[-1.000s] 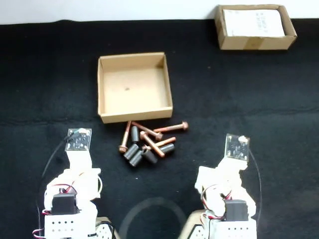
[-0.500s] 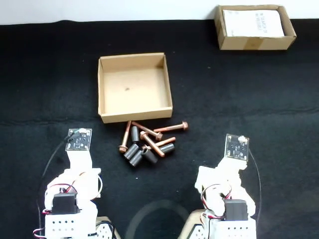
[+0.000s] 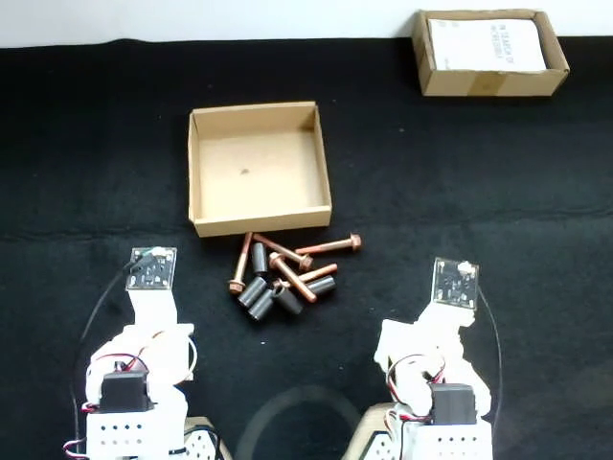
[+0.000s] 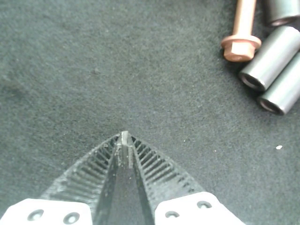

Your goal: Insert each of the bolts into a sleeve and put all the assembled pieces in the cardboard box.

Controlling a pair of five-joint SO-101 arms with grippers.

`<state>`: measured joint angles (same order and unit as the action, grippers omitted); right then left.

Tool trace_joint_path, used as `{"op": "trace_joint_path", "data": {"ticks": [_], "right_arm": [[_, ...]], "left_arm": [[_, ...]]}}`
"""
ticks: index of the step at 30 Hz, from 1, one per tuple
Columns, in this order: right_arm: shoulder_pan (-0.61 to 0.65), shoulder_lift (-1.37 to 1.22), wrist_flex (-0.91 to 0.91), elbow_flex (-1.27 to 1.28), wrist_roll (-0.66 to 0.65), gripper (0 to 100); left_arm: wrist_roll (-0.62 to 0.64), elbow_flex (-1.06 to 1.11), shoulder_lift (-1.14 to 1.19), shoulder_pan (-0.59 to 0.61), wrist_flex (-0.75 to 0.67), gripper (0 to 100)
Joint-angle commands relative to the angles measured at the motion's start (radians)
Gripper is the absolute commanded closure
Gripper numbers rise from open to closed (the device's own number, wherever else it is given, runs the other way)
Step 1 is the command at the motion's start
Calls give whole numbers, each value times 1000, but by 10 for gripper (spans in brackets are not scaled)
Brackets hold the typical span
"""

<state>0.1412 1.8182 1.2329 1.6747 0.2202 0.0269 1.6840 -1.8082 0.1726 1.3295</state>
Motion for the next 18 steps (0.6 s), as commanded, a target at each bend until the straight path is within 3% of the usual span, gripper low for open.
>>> {"op": "trace_joint_path", "data": {"ticks": [1,7,13,18], "right_arm": [[-8,12,4,125,-8,991],[-8,12,4,125,-8,991],[-8,12,4,125,-8,991],[-8,12,4,125,-8,991]], "left_arm": [[-2,12,-4,-13,5,990],[-3,7,-7,-15,2,990],[-5,-131,-5,-10,-127,981],[0,-432,-5,-8,-206,813]]}}
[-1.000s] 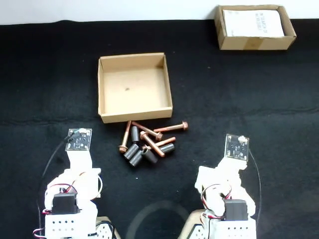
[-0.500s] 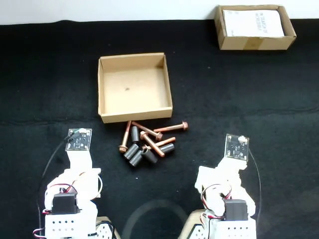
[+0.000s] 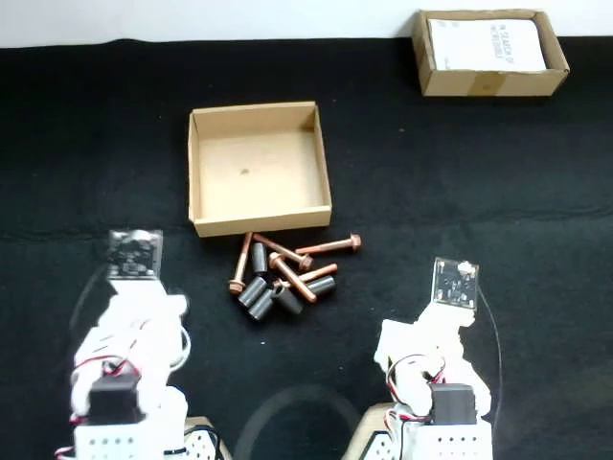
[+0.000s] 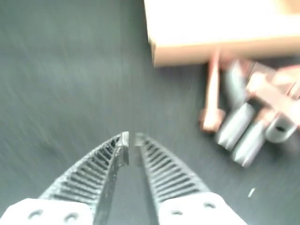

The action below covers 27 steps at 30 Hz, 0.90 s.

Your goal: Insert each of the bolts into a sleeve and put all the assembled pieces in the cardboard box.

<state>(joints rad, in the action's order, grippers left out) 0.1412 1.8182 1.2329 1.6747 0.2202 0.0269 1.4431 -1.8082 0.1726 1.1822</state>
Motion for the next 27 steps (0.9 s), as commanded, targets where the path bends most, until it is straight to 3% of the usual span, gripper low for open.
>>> {"op": "trace_joint_path", "data": {"ticks": [1,8,17,21,27], "right_arm": [[-8,12,4,125,-8,991],[-8,12,4,125,-8,991],[-8,12,4,125,-8,991],[-8,12,4,125,-8,991],[-8,12,4,125,-8,991]], "left_arm": [[2,-248,-5,-8,-83,771],[2,-366,-4,-15,-456,583],[-5,-386,45,-15,-1017,564],[-5,-556,206,-15,-1120,564],[-2,-1047,647,-15,-1111,563]]}}
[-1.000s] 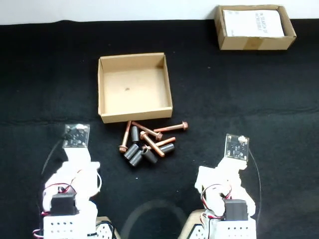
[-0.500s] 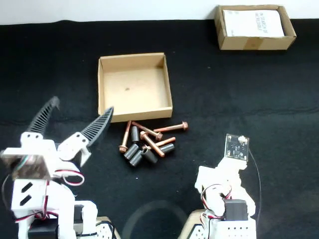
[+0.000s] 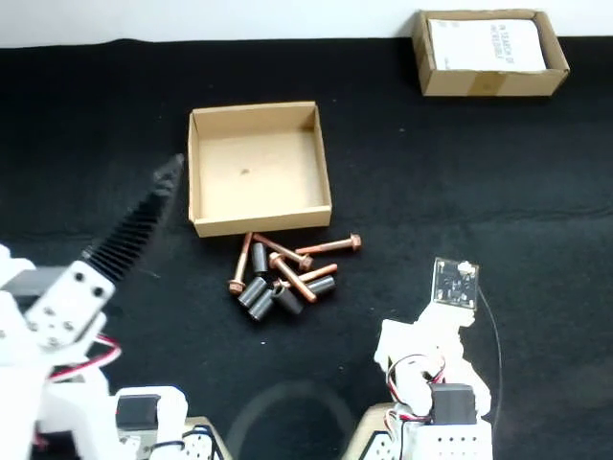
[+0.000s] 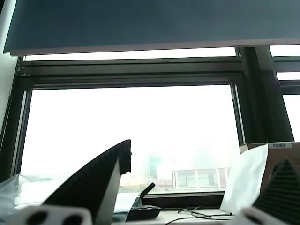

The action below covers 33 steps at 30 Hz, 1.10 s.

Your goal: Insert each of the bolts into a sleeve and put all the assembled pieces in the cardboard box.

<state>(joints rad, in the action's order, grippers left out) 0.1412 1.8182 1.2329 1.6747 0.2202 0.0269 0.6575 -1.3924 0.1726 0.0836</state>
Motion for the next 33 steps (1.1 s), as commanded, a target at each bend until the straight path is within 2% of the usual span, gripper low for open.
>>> {"op": "trace_joint_path", "data": {"ticks": [1,10,14,18,25,33], "right_arm": [[-8,12,4,125,-8,991],[-8,12,4,125,-8,991],[-8,12,4,125,-8,991],[-8,12,4,125,-8,991],[-8,12,4,125,-8,991],[-8,12,4,125,-8,991]], "left_arm": [[0,-354,317,-15,-12,562],[-3,-1224,1012,-19,-11,564],[-3,-1566,1279,-124,-11,565],[-3,-1791,1463,-168,41,565],[-3,-1965,1531,-272,262,565],[-5,-1971,1531,-331,281,565]]}}
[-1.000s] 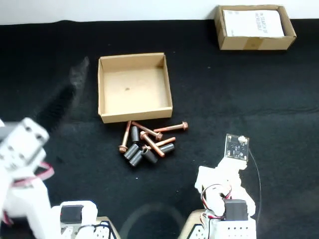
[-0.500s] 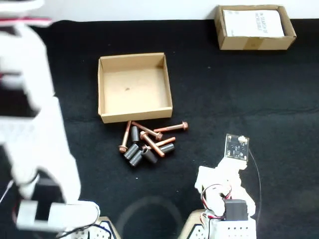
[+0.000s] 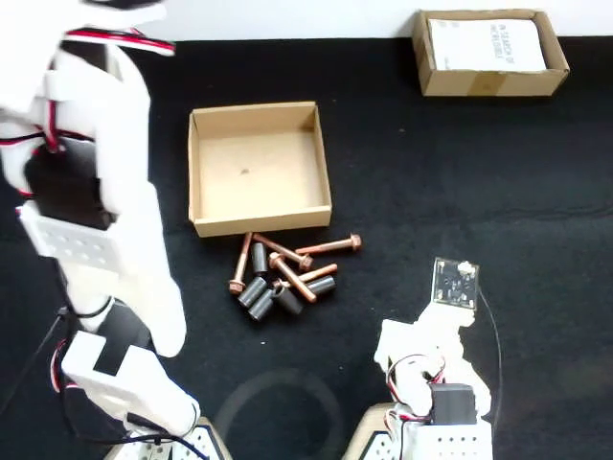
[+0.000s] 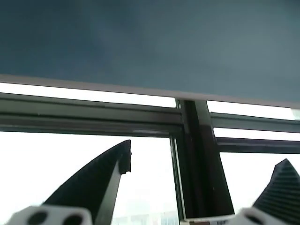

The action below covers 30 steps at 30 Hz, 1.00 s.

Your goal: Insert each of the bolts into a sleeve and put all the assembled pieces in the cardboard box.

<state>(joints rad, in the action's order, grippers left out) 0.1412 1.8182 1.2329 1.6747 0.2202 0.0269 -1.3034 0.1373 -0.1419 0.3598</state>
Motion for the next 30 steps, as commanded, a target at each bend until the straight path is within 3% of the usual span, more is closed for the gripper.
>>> {"op": "trace_joint_path", "data": {"ticks": [1,7,17,19,23,30], "right_arm": [[-8,12,4,125,-8,991],[-8,12,4,125,-8,991],[-8,12,4,125,-8,991],[-8,12,4,125,-8,991],[-8,12,4,125,-8,991],[-8,12,4,125,-8,991]], "left_arm": [[-5,-10,1,-16,5,565],[-2,-7,-1,15,80,565],[0,-10,-137,76,922,561],[11,-18,-160,110,1010,560],[160,-4,-206,191,1152,560],[129,97,-240,257,1425,566]]}}
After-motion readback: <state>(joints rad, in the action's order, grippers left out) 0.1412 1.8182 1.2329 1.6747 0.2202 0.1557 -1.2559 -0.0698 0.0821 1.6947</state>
